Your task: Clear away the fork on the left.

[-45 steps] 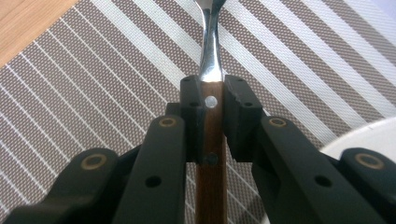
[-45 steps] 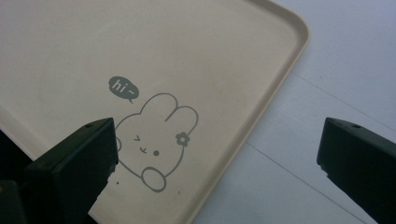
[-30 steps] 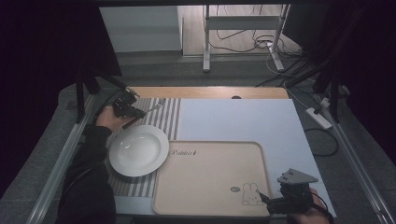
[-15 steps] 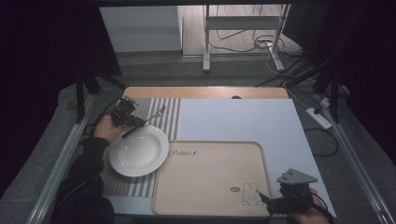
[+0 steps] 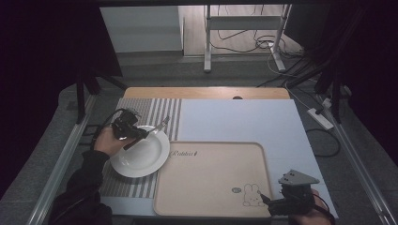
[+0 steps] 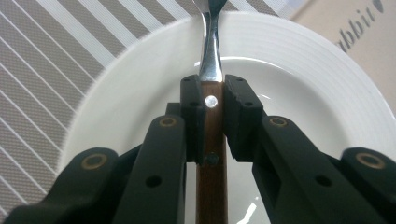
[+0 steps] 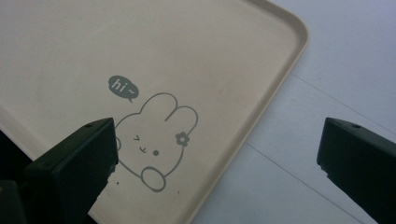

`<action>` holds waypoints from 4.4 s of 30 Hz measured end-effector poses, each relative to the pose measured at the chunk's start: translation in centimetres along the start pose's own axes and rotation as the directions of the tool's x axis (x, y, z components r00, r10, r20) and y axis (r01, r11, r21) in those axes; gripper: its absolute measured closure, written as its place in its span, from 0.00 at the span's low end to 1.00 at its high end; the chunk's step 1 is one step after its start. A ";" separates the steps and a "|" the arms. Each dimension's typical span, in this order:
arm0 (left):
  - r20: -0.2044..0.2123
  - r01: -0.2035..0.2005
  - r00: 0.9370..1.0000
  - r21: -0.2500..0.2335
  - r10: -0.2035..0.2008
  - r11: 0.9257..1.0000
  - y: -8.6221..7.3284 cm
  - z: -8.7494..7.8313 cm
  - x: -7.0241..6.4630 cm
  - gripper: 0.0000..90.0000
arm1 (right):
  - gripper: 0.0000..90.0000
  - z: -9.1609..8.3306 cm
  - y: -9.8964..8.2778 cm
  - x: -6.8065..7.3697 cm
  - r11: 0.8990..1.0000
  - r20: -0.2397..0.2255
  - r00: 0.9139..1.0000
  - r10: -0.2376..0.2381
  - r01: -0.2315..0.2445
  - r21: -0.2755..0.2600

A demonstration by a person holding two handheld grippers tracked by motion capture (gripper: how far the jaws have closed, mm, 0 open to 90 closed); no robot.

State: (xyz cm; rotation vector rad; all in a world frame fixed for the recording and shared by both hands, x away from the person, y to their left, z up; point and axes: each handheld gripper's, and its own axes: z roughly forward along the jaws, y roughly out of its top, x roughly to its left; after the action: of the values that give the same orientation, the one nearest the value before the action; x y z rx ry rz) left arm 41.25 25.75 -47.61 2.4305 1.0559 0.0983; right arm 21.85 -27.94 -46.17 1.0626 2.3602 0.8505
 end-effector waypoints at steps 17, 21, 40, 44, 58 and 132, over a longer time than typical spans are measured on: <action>0.030 0.022 0.999 -0.010 -0.022 1.000 -1.9 -0.2 -5.0 0.87 | 0.00 0.0 0.0 0.1 1.000 -0.001 1.000 -0.015 0.015 -0.002; 0.039 0.028 0.999 -0.014 -0.028 1.000 -2.1 -0.3 -6.4 0.87 | 0.00 0.0 0.0 0.2 1.000 -0.002 1.000 -0.017 0.017 0.000; 0.100 0.036 0.994 -0.017 -0.034 0.999 -2.4 1.3 -12.9 0.87 | 0.00 -0.1 0.0 0.2 1.000 -0.005 1.000 -0.028 0.028 -0.003; 0.108 0.032 0.994 -0.017 -0.030 0.999 -2.0 2.1 -14.4 0.87 | 0.00 0.0 0.0 0.3 1.000 -0.004 1.000 -0.031 0.031 -0.001; 0.111 -0.026 0.994 0.054 0.020 0.998 -1.4 5.3 -18.2 0.87 | 0.00 0.0 0.0 0.3 0.999 -0.003 0.999 -0.038 0.038 0.004; 0.094 -0.053 0.994 -0.067 0.059 0.996 -0.5 4.1 -13.8 0.72 | 0.00 0.1 0.0 0.4 0.999 -0.013 0.999 -0.045 0.045 0.010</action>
State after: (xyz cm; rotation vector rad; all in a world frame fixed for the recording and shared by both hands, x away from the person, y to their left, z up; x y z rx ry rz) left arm 32.32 14.69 -49.73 2.3826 0.9285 0.0338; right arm 21.68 -27.60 -46.24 1.0066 2.3928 0.8319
